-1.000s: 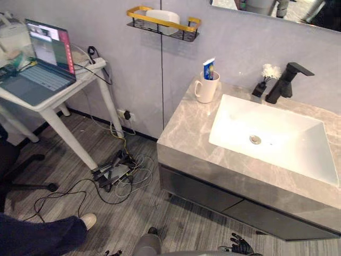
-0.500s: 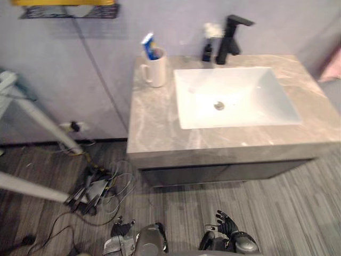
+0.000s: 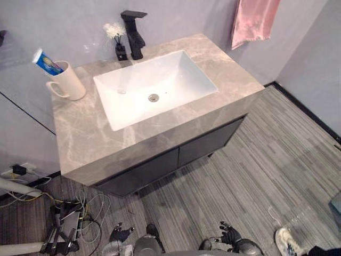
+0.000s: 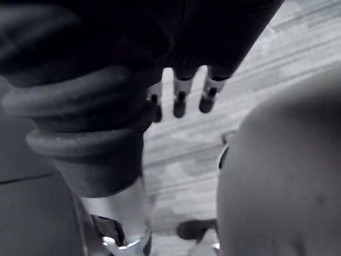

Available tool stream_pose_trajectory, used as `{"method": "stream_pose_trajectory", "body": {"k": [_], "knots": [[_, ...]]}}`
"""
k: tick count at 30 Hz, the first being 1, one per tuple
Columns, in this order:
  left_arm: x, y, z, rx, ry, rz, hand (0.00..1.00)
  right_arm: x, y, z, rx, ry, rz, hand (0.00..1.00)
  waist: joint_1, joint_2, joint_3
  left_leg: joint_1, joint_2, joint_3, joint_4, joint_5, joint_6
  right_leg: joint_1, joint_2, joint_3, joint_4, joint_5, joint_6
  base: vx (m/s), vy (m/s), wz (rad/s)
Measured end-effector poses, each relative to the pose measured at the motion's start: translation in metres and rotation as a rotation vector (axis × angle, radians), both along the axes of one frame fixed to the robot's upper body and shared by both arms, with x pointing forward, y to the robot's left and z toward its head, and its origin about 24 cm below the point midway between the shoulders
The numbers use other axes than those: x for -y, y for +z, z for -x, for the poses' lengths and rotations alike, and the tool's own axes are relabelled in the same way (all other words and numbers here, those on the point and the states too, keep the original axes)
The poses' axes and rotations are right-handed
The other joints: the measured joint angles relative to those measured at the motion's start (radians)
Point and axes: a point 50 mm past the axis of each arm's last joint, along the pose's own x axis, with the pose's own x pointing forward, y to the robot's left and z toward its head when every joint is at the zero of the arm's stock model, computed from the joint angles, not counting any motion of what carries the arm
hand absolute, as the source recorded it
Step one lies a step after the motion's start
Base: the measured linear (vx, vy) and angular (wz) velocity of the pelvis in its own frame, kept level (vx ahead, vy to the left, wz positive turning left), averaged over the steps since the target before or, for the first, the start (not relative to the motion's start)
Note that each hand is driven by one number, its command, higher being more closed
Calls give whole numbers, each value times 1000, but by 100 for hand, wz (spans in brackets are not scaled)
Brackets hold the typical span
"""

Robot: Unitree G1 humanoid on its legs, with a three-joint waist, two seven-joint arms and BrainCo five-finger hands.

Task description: Organize washtable

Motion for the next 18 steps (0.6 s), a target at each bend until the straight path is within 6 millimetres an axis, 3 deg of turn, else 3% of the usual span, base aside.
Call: {"method": "stream_pose_trajectory", "body": {"k": [4,5,6,8,11,13,14,15,16,17,18], "knots": [[-1,2,-7,17,-7,-5,0,-8,2,-4,25,41,-13,0,0,-9,38,23,63,-17,162,-20,-3,14,15,82,54,-27,-28,-86,-48,-57],[0,3,-8,25,-7,-4,0,-9,4,-7,43,67,-17,0,6,-2,55,19,84,-67,242,-29,8,8,25,145,79,-32,-34,-137,-52,-149],[-1,3,-8,26,-6,-5,0,-7,5,-10,54,87,-7,0,8,0,60,-20,77,-190,307,-66,2,-7,31,211,100,-39,-47,-96,4,-149],[5,0,-4,12,0,14,0,1,7,-15,60,109,15,0,9,35,67,-28,-2,-391,309,-156,-44,-50,58,337,133,-40,-56,-77,155,-176],[4,-5,12,-31,17,32,0,11,9,-22,65,123,41,0,8,57,77,-29,-109,-582,252,-179,-48,-108,125,551,158,-38,-59,-118,192,-228],[1,-9,28,-69,69,41,0,11,9,-22,63,137,49,0,7,54,75,0,-165,-743,244,-263,-38,-150,191,719,148,-35,-64,-70,249,-246],[0,-10,36,-83,101,43,0,11,9,-21,65,158,54,0,4,48,72,18,-217,-784,241,-316,-10,-158,213,802,104,-25,-79,-11,191,-218],[-2,-10,40,-88,113,41,0,10,8,-21,61,172,55,0,9,43,71,26,-235,-796,244,-332,9,-161,222,831,90,-18,-102,35,255,-262],[-7,-10,47,-96,150,33,0,7,9,-25,62,186,44,0,1,21,70,26,-246,-762,309,-348,26,-198,248,870,175,21,-77,44,217,-213],[-12,-10,51,-104,160,24,0,6,7,-20,53,177,30,0,-8,6,66,18,-254,-722,347,-358,48,-191,253,917,160,43,-37,31,330,-239],[-11,-10,54,-111,183,29,0,6,7,-18,53,157,25,0,-10,19,68,7,-236,-665,401,-393,67,-192,270,986,142,64,36,-15,270,-224]]}}
